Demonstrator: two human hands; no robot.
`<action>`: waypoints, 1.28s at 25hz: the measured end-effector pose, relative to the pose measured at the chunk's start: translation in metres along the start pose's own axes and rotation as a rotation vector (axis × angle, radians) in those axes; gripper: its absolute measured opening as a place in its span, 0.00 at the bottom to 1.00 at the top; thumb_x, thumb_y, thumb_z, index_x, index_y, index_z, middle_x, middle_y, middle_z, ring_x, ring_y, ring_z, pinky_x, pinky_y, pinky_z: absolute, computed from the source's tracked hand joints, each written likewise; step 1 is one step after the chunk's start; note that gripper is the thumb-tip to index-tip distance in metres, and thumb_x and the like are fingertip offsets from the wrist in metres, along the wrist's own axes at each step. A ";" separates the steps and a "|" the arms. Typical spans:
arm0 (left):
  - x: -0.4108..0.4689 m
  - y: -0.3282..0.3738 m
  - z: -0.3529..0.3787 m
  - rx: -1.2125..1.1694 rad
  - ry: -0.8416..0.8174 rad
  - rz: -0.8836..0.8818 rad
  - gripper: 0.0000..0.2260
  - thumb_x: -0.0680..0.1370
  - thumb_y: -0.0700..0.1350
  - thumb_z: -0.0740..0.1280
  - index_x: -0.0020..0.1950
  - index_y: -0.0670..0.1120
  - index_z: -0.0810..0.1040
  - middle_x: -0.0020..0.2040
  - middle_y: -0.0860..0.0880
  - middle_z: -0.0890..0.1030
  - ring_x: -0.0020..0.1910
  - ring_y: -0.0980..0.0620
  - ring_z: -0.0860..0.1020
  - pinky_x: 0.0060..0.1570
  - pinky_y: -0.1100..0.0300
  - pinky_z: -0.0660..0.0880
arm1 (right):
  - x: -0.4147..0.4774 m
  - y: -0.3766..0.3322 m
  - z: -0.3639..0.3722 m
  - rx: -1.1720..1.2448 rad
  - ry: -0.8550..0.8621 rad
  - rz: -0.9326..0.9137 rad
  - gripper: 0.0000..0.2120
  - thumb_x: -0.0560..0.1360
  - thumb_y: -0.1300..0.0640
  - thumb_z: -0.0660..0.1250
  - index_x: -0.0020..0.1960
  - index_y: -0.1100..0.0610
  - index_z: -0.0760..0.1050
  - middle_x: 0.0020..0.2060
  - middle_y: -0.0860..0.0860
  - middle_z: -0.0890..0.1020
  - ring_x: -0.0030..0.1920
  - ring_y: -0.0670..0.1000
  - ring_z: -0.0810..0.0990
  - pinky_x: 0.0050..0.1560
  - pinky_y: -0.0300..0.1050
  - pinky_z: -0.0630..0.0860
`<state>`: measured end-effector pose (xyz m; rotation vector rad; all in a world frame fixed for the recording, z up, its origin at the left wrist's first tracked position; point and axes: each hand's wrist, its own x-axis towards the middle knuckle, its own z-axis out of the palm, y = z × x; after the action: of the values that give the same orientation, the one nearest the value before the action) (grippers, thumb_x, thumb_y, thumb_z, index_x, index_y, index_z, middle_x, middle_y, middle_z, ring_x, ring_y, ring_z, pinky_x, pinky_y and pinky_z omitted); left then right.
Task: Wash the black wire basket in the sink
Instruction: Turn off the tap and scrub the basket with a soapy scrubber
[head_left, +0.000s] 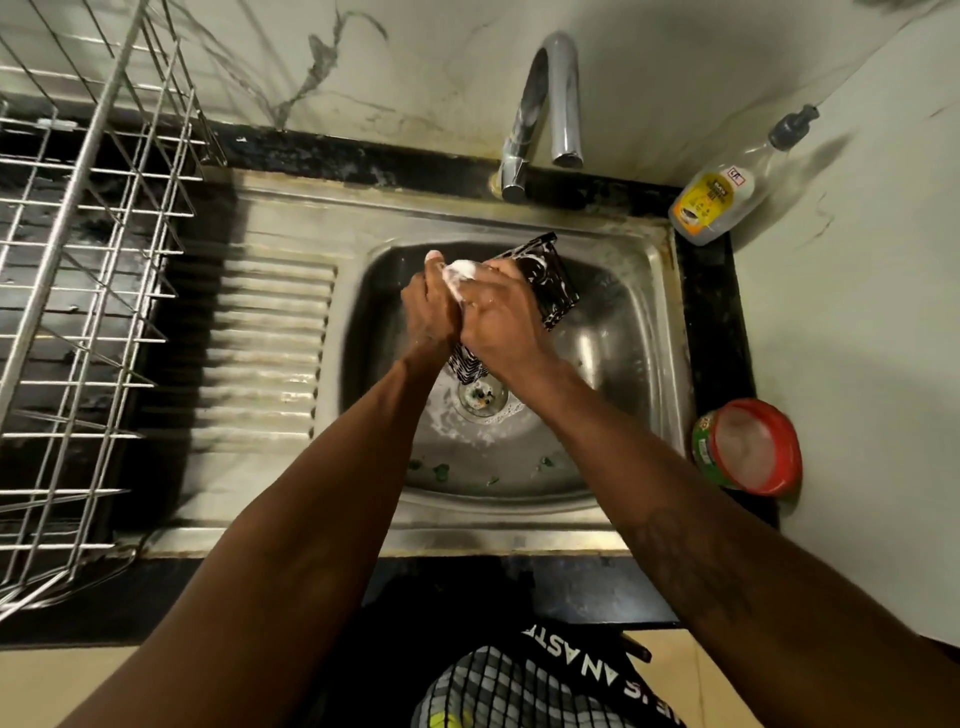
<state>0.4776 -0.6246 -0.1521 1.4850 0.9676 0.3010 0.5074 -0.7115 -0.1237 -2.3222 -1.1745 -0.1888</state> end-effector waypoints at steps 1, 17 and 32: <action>0.001 -0.002 -0.001 -0.073 0.017 -0.037 0.14 0.86 0.50 0.57 0.51 0.43 0.76 0.45 0.50 0.73 0.44 0.54 0.72 0.47 0.68 0.67 | -0.001 -0.004 -0.002 0.025 -0.009 -0.042 0.13 0.70 0.71 0.67 0.51 0.62 0.85 0.45 0.56 0.85 0.44 0.57 0.78 0.45 0.43 0.76; 0.009 0.003 -0.003 0.074 -0.035 0.045 0.19 0.82 0.54 0.58 0.46 0.39 0.77 0.42 0.48 0.77 0.42 0.51 0.73 0.45 0.56 0.69 | -0.021 0.016 -0.030 0.031 -0.121 -0.183 0.13 0.73 0.66 0.61 0.47 0.63 0.84 0.42 0.58 0.83 0.43 0.60 0.79 0.48 0.51 0.75; 0.017 -0.002 -0.005 0.217 -0.003 0.148 0.19 0.84 0.51 0.58 0.40 0.40 0.76 0.36 0.47 0.74 0.40 0.49 0.72 0.43 0.53 0.68 | -0.076 0.033 -0.032 0.242 0.056 0.120 0.14 0.75 0.72 0.62 0.55 0.66 0.83 0.51 0.59 0.80 0.51 0.50 0.79 0.50 0.54 0.81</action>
<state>0.4841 -0.6095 -0.1592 1.7599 0.9115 0.3074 0.4901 -0.7973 -0.1354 -2.1517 -0.9694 -0.0636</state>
